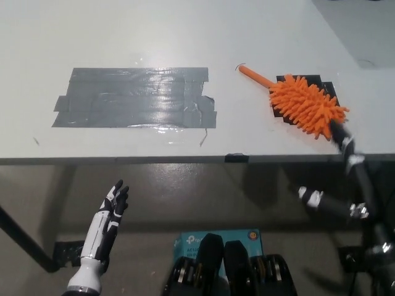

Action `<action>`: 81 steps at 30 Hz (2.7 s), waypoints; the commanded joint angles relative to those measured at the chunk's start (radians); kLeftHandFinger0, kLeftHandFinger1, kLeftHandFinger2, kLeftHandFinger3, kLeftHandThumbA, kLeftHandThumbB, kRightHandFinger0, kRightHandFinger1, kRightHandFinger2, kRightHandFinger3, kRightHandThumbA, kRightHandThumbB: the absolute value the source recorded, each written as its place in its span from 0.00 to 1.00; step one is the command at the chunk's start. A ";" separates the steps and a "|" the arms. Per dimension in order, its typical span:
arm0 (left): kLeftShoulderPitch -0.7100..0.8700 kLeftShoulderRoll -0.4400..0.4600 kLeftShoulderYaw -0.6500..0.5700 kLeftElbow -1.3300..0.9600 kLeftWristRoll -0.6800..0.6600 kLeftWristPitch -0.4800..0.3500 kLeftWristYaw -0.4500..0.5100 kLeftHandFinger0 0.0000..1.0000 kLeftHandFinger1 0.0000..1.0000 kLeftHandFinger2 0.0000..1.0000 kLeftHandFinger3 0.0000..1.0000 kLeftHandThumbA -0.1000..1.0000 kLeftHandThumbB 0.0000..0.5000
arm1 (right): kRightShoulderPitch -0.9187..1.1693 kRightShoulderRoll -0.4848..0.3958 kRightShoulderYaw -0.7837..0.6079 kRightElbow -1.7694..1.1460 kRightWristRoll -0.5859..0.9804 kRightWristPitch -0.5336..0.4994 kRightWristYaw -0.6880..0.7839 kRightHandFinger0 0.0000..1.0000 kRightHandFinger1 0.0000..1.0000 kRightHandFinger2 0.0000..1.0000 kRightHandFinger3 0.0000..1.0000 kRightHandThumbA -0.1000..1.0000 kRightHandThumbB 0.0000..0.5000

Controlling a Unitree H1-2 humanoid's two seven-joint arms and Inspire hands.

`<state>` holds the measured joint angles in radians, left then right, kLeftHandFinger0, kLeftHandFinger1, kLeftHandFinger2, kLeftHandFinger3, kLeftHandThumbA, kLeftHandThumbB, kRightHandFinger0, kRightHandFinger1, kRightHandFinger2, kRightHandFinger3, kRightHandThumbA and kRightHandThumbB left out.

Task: An orange duster is kept infront of the robot in the middle of the table and the robot extends its right arm to grab the duster, picks it up and hands it to a person

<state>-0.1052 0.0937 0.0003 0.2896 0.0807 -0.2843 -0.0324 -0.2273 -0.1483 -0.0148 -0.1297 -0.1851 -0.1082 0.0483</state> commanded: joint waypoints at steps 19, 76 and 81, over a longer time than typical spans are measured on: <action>-0.026 0.004 0.004 -0.007 0.010 -0.048 0.019 1.00 1.00 1.00 1.00 0.91 0.21 | -0.614 -0.169 0.167 0.533 -0.251 0.413 0.072 1.00 1.00 1.00 1.00 0.93 0.63; -0.062 0.012 0.006 -0.021 0.002 -0.015 0.002 1.00 1.00 1.00 1.00 0.87 0.21 | -0.840 -0.120 0.268 1.208 -0.198 0.243 0.055 0.55 0.63 0.56 0.80 0.00 0.47; -0.067 0.013 0.007 -0.017 -0.002 -0.015 0.000 1.00 1.00 1.00 1.00 0.87 0.19 | -0.836 -0.125 0.208 1.219 -0.121 0.199 0.107 0.09 0.30 0.46 0.89 0.00 0.42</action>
<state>-0.1454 0.0948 0.0021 0.2914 0.0894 -0.2901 -0.0336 -1.0512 -0.2678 0.2347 1.0950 -0.3900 0.1468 0.0947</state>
